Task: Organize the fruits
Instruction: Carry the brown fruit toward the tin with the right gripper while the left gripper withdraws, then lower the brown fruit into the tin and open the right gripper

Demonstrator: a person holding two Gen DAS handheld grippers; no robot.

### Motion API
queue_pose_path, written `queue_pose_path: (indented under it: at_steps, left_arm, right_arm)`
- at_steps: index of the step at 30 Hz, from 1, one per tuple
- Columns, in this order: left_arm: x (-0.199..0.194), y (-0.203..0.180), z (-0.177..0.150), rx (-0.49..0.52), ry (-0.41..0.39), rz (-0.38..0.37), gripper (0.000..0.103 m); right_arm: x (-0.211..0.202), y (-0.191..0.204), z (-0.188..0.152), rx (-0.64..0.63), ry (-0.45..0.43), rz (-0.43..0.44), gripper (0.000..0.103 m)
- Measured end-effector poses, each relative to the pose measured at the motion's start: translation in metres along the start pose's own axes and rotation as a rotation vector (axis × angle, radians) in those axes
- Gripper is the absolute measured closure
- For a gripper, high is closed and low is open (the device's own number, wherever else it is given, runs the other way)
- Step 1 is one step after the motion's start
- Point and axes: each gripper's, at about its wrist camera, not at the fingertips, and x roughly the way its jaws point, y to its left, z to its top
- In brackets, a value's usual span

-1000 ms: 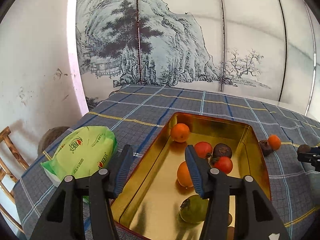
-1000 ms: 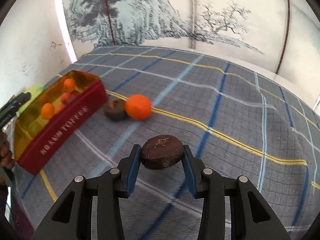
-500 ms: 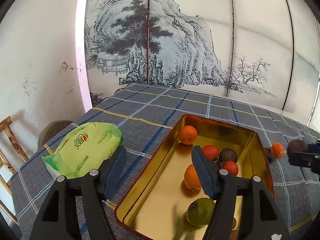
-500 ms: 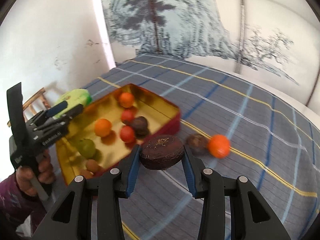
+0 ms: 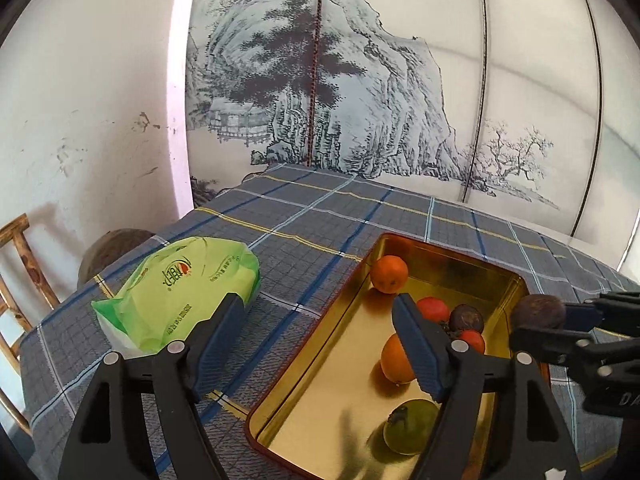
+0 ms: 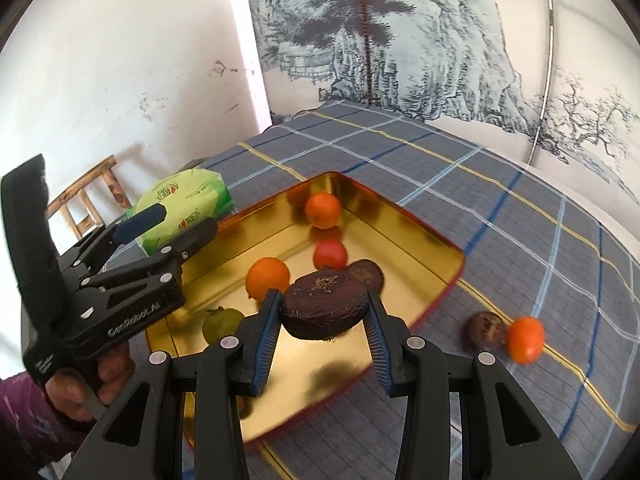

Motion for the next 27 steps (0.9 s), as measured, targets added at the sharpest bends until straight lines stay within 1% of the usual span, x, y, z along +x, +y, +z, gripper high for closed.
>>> queue_pose_path:
  at_steps: [6, 10, 14, 17, 20, 27]
  left_arm:
    - [0.000, 0.003, 0.000, -0.014, -0.001, 0.009, 0.029]
    - [-0.003, 0.003, 0.000, -0.016, -0.015, 0.018, 0.025]
    - [-0.006, 0.002, 0.001, -0.014, -0.028, 0.025, 0.024]
    - [-0.006, 0.002, 0.001, -0.016, -0.029, 0.031, 0.017]
    - [-0.008, 0.003, 0.001, -0.024, -0.035, 0.036, 0.015]
    - [-0.006, 0.006, 0.002, -0.047, -0.029, 0.052, 0.013]
  right_arm:
    - [0.013, 0.014, 0.004, -0.039, 0.015, -0.022, 0.061]
    - [0.019, 0.019, 0.005, -0.056, 0.028, -0.030, 0.061]
    - [0.025, 0.023, 0.006, -0.072, 0.040, -0.043, 0.061]
    - [0.029, 0.025, 0.006, -0.082, 0.048, -0.051, 0.061]
    - [0.031, 0.027, 0.007, -0.093, 0.051, -0.057, 0.061]
    - [0.035, 0.030, 0.006, -0.110, 0.054, -0.076, 0.061]
